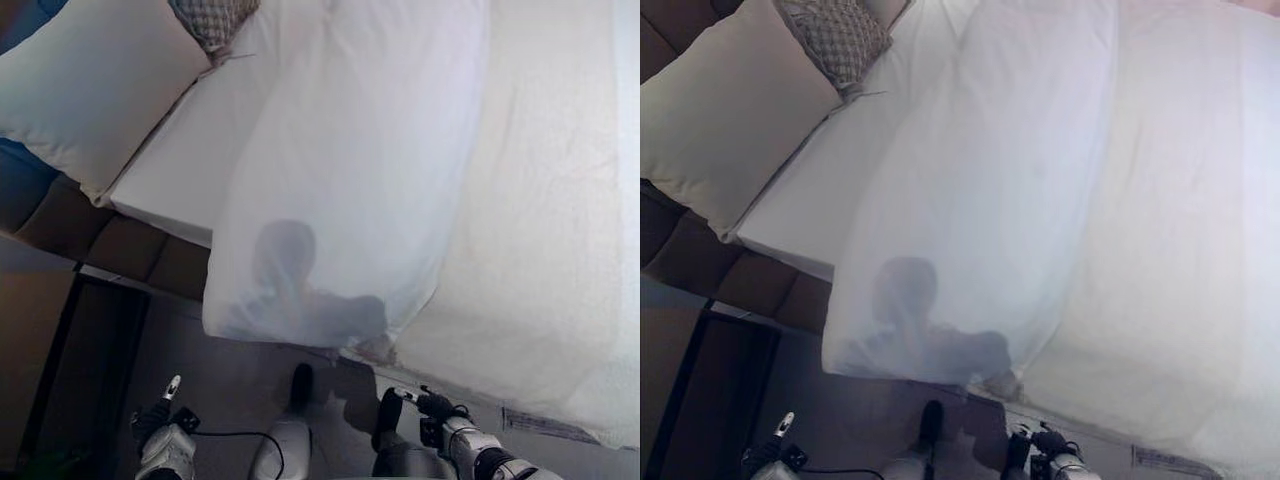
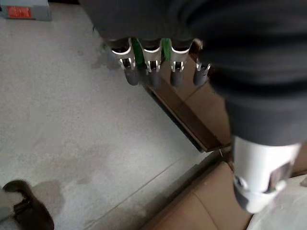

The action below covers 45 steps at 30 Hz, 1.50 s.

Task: Make the bed

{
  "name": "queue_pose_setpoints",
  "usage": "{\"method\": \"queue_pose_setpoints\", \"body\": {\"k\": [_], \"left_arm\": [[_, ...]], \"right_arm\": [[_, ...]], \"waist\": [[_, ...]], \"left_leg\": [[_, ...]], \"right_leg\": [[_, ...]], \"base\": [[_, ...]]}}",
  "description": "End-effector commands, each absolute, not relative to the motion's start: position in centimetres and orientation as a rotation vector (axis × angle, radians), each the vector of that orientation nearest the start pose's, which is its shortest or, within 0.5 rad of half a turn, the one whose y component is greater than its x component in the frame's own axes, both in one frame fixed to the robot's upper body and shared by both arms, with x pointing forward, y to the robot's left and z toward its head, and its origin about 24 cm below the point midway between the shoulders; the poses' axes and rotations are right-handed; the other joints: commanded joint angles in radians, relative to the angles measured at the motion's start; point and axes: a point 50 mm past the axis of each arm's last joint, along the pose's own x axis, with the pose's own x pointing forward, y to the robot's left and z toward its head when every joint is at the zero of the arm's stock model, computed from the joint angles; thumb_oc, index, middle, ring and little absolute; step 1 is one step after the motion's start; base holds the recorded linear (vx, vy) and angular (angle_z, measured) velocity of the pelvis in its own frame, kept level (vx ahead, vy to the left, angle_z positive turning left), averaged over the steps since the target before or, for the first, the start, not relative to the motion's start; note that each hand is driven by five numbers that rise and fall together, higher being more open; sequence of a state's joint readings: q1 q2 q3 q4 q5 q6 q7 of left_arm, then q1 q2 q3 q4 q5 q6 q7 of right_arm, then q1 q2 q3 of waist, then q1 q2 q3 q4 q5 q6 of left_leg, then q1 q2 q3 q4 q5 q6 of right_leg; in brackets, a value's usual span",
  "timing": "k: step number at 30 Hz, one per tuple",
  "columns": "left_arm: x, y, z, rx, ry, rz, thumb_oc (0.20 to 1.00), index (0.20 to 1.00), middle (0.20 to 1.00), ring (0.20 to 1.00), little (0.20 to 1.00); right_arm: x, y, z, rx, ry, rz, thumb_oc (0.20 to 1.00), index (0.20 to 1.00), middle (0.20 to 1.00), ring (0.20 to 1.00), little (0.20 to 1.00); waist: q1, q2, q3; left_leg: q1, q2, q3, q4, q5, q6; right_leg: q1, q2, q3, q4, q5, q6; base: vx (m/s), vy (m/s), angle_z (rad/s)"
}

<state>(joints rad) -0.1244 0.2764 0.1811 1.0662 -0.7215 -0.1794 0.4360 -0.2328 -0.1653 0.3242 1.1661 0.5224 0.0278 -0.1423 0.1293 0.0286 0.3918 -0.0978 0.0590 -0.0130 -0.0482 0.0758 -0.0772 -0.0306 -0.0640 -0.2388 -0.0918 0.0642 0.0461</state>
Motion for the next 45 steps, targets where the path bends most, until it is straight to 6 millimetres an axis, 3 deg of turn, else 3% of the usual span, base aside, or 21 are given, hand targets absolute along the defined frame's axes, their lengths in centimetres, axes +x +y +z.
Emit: {"method": "queue_pose_setpoints", "body": {"k": [1,3,4,5,6,11,12,13,15,17,19,22,26,30,31,33,36,37,40,41,45], "left_arm": [[15.8,31.4,-10.1,-0.266,0.673,1.127,1.0,1.0,1.0,1.0,1.0],[16.4,31.9,-9.1,-0.222,0.621,1.167,1.0,1.0,1.0,1.0,1.0],[17.3,31.9,-8.1,-0.207,0.554,1.162,1.0,1.0,1.0,1.0,1.0],[19.7,31.5,-4.4,-0.156,0.318,1.052,1.0,1.0,1.0,1.0,1.0],[19.7,31.5,-4.4,-0.156,0.319,1.052,1.0,1.0,1.0,1.0,1.0],[23.9,28.9,2.3,-0.277,-0.025,0.608,1.0,1.0,1.0,1.0,1.0],[25.2,28.0,4.5,-0.302,-0.103,0.482,1.0,1.0,1.0,1.0,1.0],[25.2,28.0,4.5,-0.302,-0.103,0.482,1.0,1.0,1.0,1.0,1.0],[28.3,24.9,8.8,-0.438,-0.249,0.201,1.0,1.0,1.0,1.0,1.0],[30.0,22.3,12.2,-0.511,-0.354,0.04,1.0,1.0,1.0,1.0,1.0],[31.9,20.5,16.2,-0.546,-0.453,-0.083,1.0,1.0,1.0,1.0,1.0],[33.1,19.1,19.8,-0.569,-0.538,-0.165,1.0,1.0,1.0,1.0,1.0],[33.8,17.2,24.2,-0.659,-0.631,-0.281,1.0,1.0,1.0,1.0,1.0],[35.1,15.8,27.2,-0.692,-0.655,-0.331,1.0,1.0,1.0,1.0,1.0],[35.4,15.4,27.9,-0.717,-0.658,-0.337,1.0,1.0,1.0,1.0,1.0],[36.1,15.0,28.8,-0.742,-0.66,-0.32,1.0,1.0,1.0,1.0,1.0],[37.1,14.6,30.3,-0.768,-0.657,-0.265,1.0,1.0,1.0,1.0,1.0],[37.6,15.5,30.4,-0.73,-0.652,-0.209,1.0,1.0,1.0,1.0,1.0],[39.3,18.4,27.7,-0.704,-0.532,0.016,1.0,1.0,1.0,1.0,1.0],[39.8,19.8,25.5,-0.736,-0.461,0.148,1.0,1.0,1.0,1.0,1.0],[39.5,20.0,23.2,-0.852,-0.394,0.312,1.0,1.0,1.0,1.0,1.0]], "right_arm": [[19.4,-17.6,-13.2,0.018,0.954,-0.205,1.0,1.0,1.0,1.0,1.0],[21.8,-18.0,-11.2,-0.093,0.802,-0.221,1.0,1.0,1.0,1.0,1.0],[23.8,-18.0,-8.7,-0.109,0.638,-0.21,1.0,1.0,1.0,1.0,1.0],[25.6,-20.0,-4.3,-0.134,0.381,-0.236,1.0,1.0,1.0,1.0,1.0],[25.6,-20.0,-4.3,-0.134,0.382,-0.236,1.0,1.0,1.0,1.0,1.0],[27.9,-20.5,3.8,-0.066,0.012,-0.084,1.0,1.0,1.0,1.0,1.0],[28.8,-19.7,6.5,-0.031,-0.1,-0.028,1.0,1.0,1.0,1.0,1.0],[28.8,-19.7,6.5,-0.031,-0.1,-0.028,1.0,1.0,1.0,1.0,1.0],[30.4,-17.4,11.6,0.104,-0.304,0.109,1.0,1.0,1.0,1.0,1.0],[31.4,-15.9,14.8,0.188,-0.415,0.187,1.0,1.0,1.0,1.0,1.0],[32.6,-13.6,18.6,0.256,-0.521,0.276,1.0,1.0,1.0,1.0,1.0],[33.4,-11.3,22.2,0.363,-0.608,0.353,1.0,1.0,1.0,1.0,1.0],[33.7,-7.0,25.9,0.496,-0.638,0.535,1.0,1.0,1.0,1.0,1.0],[34.7,-3.6,27.7,0.568,-0.567,0.626,1.0,1.0,1.0,1.0,1.0],[34.9,-3.2,28.4,0.579,-0.563,0.63,1.0,1.0,1.0,1.0,1.0],[35.6,-2.6,29.0,0.595,-0.535,0.61,1.0,1.0,1.0,1.0,1.0],[37.2,-4.8,30.4,0.602,-0.542,0.47,1.0,1.0,1.0,1.0,1.0],[37.8,-5.4,30.6,0.609,-0.529,0.422,1.0,1.0,1.0,1.0,1.0],[39.9,-7.9,28.7,0.582,-0.412,0.224,1.0,1.0,1.0,1.0,1.0],[40.6,-9.0,27.6,0.551,-0.362,0.118,1.0,1.0,1.0,1.0,1.0],[40.9,-9.7,24.2,0.452,-0.247,-0.012,1.0,1.0,1.0,1.0,1.0]], "waist": [[-0.006,-0.012,-0.006],[-0.014,-0.009,-0.003],[-0.023,-0.009,-0.004],[-0.041,0.001,0.009],[-0.041,0.001,0.005],[-0.076,0.027,0.021],[-0.08,0.03,0.02],[-0.08,0.03,0.02],[-0.095,0.024,0.027],[-0.096,0.018,0.055],[-0.093,0.012,0.066],[-0.088,0.003,0.078],[-0.056,-0.021,0.103],[-0.032,-0.027,0.128],[-0.03,-0.028,0.128],[-0.019,-0.041,0.128],[-0.04,-0.038,0.128],[-0.035,-0.036,0.128],[-0.024,-0.03,0.128],[-0.018,-0.033,0.128],[-0.015,-0.018,0.128]], "left_leg": [[-0.056,-0.084,0.036,0.0,-0.018,0.038],[-0.051,-0.081,0.04,0.001,-0.021,0.034],[-0.057,-0.08,0.041,0.005,-0.019,0.033],[-0.066,-0.074,0.036,0.025,-0.023,0.036],[-0.071,-0.075,0.036,0.026,-0.021,0.036],[-0.107,-0.076,0.01,0.102,-0.033,0.039],[-0.121,-0.075,0.01,0.126,-0.039,0.036],[-0.122,-0.075,0.01,0.127,-0.039,0.036],[-0.182,-0.075,0.009,0.226,-0.059,0.017],[-0.258,-0.08,-0.007,0.34,-0.073,-0.001],[-0.295,-0.085,-0.038,0.334,-0.069,-0.007],[-0.328,-0.061,-0.021,0.259,-0.006,-0.002],[-0.383,-0.071,-0.01,0.274,-0.024,0.021],[-0.458,-0.064,0.061,0.355,-0.064,0.057],[-0.477,-0.074,0.065,0.382,-0.1,0.054],[-0.54,-0.076,0.084,0.397,-0.115,0.053],[-0.635,-0.1,0.057,0.411,-0.107,0.049],[-0.67,-0.094,0.062,0.418,-0.107,0.045],[-0.754,-0.092,0.063,0.494,-0.13,0.036],[-0.784,-0.091,0.065,0.522,-0.143,0.036],[-0.929,-0.095,0.063,0.65,-0.2,0.042]], "right_leg": [[-0.092,-0.038,0.018,0.047,0.014,0.075],[-0.091,-0.036,0.02,0.056,0.004,0.074],[-0.1,-0.038,0.021,0.068,-0.001,0.073],[-0.124,-0.044,0.025,0.135,-0.031,0.066],[-0.128,-0.045,0.024,0.134,-0.029,0.066],[-0.178,-0.052,0.042,0.245,-0.093,0.037],[-0.19,-0.05,0.048,0.262,-0.101,0.032],[-0.191,-0.05,0.048,0.262,-0.101,0.032],[-0.214,-0.048,0.043,0.296,-0.127,0.016],[-0.245,-0.049,0.036,0.336,-0.14,0.002],[-0.274,-0.041,0.044,0.344,-0.14,0.006],[-0.281,-0.023,0.059,0.326,-0.123,0.022],[-0.366,-0.019,0.126,0.357,-0.111,0.046],[-0.514,-0.077,0.132,0.511,-0.081,0.092],[-0.531,-0.079,0.132,0.515,-0.099,0.095],[-0.581,-0.092,0.072,0.431,-0.058,0.088],[-0.642,-0.047,0.132,0.405,-0.065,0.082],[-0.681,-0.05,0.127,0.428,-0.07,0.077],[-0.776,-0.066,0.109,0.529,-0.094,0.069],[-0.801,-0.08,0.095,0.556,-0.1,0.065],[-0.924,-0.109,0.078,0.672,-0.141,0.055]], "base": [[0.0,-0.024,-0.06],[-0.01,-0.026,-0.06],[-0.05,-0.04,-0.08],[-0.05,-0.032,-0.07],[-0.06,-0.044,0.06],[-0.03,-0.079,0.2],[-0.01,-0.084,0.07],[-0.02,-0.141,0.08],[-0.05,-0.177,0.06],[-0.1,-0.123,0.29],[-0.02,-0.04,0.21],[0.09,0.062,-0.08],[0.04,0.262,-0.55],[0.02,0.284,-0.81],[0.07,0.163,-0.48],[0.02,0.096,-0.28],[0.01,0.031,0.04],[0.01,0.091,0.59],[0.03,0.03,0.3],[0.01,0.037,-0.02],[0.02,-0.016,0.09]]}}
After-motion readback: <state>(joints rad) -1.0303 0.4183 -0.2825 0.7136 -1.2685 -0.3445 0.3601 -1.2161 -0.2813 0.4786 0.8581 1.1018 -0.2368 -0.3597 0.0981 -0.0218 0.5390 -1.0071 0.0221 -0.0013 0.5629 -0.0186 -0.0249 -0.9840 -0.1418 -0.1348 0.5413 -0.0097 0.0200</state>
